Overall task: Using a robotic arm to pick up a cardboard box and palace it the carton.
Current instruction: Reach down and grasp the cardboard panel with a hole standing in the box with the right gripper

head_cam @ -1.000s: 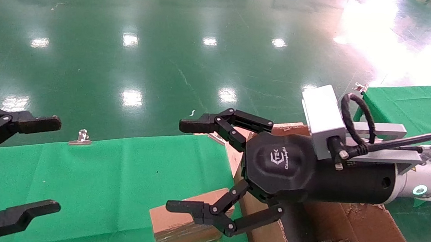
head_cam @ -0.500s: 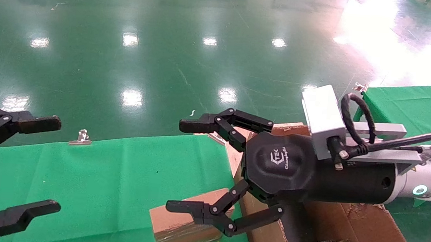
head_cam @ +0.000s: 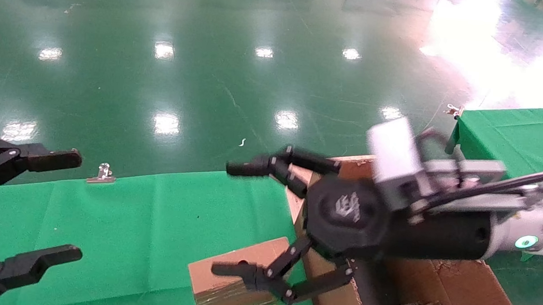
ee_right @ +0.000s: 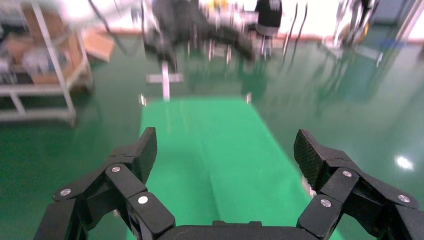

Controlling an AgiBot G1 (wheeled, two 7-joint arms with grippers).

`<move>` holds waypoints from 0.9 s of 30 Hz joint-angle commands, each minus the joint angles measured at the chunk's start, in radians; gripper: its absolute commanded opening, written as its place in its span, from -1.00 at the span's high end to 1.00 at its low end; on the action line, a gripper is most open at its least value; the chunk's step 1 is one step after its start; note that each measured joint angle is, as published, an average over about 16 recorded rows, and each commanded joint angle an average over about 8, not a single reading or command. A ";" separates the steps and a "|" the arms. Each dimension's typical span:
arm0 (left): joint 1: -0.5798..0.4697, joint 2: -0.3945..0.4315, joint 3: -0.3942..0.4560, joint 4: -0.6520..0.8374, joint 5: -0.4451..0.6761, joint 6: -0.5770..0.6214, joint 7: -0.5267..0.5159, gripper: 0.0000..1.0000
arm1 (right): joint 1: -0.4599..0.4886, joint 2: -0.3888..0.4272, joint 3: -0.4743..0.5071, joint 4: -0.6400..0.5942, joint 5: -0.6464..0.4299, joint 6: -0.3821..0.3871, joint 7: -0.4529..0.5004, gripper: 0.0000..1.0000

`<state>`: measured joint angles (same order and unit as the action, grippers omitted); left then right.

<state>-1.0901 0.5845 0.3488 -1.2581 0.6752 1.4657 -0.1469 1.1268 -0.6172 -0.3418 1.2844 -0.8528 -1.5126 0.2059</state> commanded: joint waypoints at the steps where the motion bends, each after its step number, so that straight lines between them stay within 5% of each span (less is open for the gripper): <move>1: 0.000 0.000 0.000 0.000 0.000 0.000 0.000 1.00 | 0.014 0.003 -0.017 0.004 -0.037 -0.005 0.006 -1.00; 11: 0.000 0.000 0.000 0.000 0.000 0.000 0.000 1.00 | 0.154 -0.092 -0.167 -0.049 -0.330 -0.038 0.001 -1.00; 27: 0.000 0.000 0.000 0.000 0.000 0.000 0.000 1.00 | 0.332 -0.286 -0.371 -0.183 -0.654 -0.050 -0.127 -1.00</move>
<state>-1.0902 0.5844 0.3491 -1.2580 0.6750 1.4657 -0.1468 1.4558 -0.8991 -0.7122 1.1135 -1.5040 -1.5614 0.0825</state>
